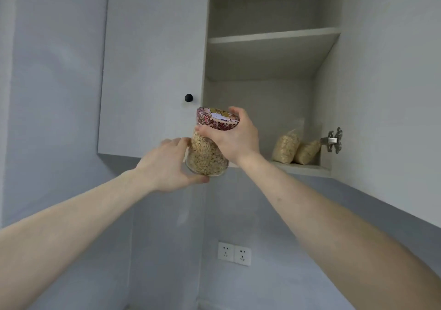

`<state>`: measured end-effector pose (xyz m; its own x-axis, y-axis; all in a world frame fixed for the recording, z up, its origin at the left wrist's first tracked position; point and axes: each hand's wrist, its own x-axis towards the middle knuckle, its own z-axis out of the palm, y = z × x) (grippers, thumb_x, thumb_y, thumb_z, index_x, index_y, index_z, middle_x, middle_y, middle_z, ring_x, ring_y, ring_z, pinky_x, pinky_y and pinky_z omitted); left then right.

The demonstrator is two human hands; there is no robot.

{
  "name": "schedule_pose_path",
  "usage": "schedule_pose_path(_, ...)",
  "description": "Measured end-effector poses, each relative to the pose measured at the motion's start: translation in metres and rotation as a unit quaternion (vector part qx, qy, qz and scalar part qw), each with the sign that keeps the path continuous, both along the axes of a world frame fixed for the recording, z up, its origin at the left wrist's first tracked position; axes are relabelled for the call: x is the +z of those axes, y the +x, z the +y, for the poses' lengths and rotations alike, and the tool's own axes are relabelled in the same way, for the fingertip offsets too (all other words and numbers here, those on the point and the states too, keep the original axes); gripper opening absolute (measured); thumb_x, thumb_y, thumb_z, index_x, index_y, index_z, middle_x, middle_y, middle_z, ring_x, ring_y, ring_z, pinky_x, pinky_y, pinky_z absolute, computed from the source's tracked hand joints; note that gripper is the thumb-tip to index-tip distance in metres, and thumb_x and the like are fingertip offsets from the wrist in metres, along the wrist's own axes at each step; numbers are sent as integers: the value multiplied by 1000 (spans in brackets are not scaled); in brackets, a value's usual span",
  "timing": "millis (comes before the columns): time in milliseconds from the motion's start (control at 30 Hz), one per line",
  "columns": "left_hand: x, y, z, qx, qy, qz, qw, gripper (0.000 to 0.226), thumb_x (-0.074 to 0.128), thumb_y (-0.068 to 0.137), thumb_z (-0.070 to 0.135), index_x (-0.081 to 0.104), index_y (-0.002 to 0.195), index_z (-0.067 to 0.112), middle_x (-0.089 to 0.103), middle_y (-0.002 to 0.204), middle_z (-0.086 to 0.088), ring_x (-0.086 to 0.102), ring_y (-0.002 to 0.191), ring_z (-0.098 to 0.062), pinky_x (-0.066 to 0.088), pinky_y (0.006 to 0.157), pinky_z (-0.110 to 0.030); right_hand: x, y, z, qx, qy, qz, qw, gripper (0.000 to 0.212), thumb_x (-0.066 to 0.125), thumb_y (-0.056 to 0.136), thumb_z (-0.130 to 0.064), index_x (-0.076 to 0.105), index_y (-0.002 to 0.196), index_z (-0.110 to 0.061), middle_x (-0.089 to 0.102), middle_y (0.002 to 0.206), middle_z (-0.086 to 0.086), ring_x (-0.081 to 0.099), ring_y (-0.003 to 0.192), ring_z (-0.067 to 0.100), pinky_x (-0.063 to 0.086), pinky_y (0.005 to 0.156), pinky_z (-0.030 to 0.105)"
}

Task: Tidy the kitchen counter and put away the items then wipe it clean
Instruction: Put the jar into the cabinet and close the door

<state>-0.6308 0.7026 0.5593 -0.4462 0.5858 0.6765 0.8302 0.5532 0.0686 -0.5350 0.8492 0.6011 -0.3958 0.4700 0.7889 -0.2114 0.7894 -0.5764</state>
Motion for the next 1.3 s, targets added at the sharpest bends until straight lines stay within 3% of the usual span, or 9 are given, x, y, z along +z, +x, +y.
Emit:
schedule_pose_path(200,43,-3,29,24,-56,82,995,108,57,56,96,48,134,21,52,129,6,49,119,-20,48,93,-37,28,-7,22,-49,17,14,999,104,80,52,-79,50,140,-29,63,128,-12,59,117,9,47,95,26)
schedule_pose_path(333,56,-15,48,21,-71,114,991,103,54,67,90,44,142,20,44,142,1,43,128,-23,49,100,-43,46,-8,42,-79,30,13,996,104,78,55,-79,49,140,-27,62,128,-10,59,117,11,44,87,25)
schedule_pose_path(467,63,-38,57,48,-115,158,979,87,60,83,71,35,148,19,21,162,-4,26,146,-27,43,111,-44,59,-7,69,-115,43,-6,992,103,78,57,-78,49,141,-26,61,130,-9,57,116,12,39,83,23)
schedule_pose_path(600,63,-61,63,70,-136,159,975,98,68,85,58,18,159,18,-8,169,-2,4,156,-27,33,119,-41,63,-9,98,-166,39,-18,985,100,76,52,-81,52,133,-29,64,124,-9,61,113,16,43,79,25)
schedule_pose_path(767,51,-89,70,60,-124,177,974,116,81,80,48,3,162,22,-35,163,2,-2,158,-25,31,122,-39,63,-12,130,-212,21,-20,977,95,76,49,-81,55,126,-30,66,117,-9,62,108,17,48,77,28)
schedule_pose_path(1000,35,-101,81,37,-67,162,984,104,80,84,39,11,162,29,-50,153,14,-17,155,-17,53,104,-38,46,-25,159,-241,12,-40,970,92,74,45,-82,59,119,-30,69,110,-9,65,101,16,57,82,32)
schedule_pose_path(1133,36,-99,79,44,-71,160,984,101,77,87,40,10,162,32,-50,152,15,-19,155,-15,53,103,-36,40,-38,162,-238,0,-39,970,86,75,45,-81,60,114,-32,69,105,-11,65,99,15,57,80,32)
schedule_pose_path(1300,36,-99,77,47,-72,166,982,99,75,88,42,10,161,34,-48,154,14,-19,155,-14,55,100,-35,41,-57,164,-237,-14,-51,970,91,74,48,-80,59,122,-30,68,113,-7,64,106,19,54,86,32)
